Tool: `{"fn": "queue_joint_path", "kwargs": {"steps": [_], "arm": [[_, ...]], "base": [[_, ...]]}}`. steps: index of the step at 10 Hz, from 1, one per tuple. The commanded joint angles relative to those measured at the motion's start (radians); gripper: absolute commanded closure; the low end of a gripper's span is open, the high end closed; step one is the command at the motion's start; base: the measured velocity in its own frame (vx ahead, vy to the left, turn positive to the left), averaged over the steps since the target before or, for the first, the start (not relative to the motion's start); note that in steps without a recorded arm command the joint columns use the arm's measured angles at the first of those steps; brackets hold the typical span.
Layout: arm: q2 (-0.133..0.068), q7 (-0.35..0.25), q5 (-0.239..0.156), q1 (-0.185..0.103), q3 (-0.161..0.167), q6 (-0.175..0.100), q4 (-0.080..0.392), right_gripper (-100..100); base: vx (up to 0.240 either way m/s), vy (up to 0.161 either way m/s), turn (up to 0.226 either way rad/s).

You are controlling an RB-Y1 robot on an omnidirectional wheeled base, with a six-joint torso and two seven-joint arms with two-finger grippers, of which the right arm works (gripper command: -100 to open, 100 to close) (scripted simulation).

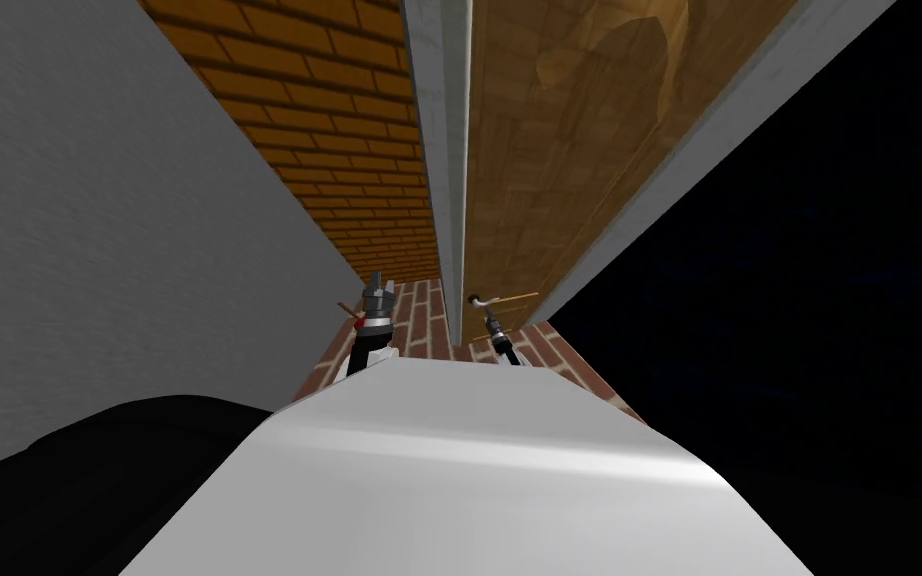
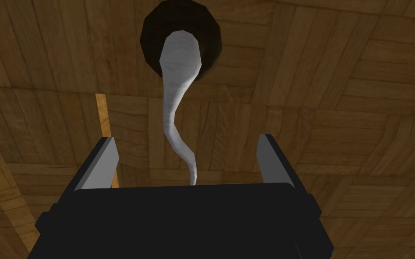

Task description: Push the door open

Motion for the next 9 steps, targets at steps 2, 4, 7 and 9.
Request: {"fn": "queue_joint_path", "kwargs": {"steps": [2, 4, 7, 9], "arm": [[-0.014, -0.004, -0.021, -0.009, -0.051, -0.010, 0.027, -100], [-0.027, -0.009, -0.038, -0.018, -0.089, -0.021, 0.051, -100], [-0.047, -0.017, -0.062, -0.032, -0.145, -0.037, 0.086, -100], [-0.047, -0.017, -0.060, -0.026, -0.140, -0.031, 0.074, -100]], "base": [[0.066, 0.077, 0.197], [0.079, 0.056, 0.192], [0.078, 0.047, 0.231], [0.045, 0.035, 0.042]]}}
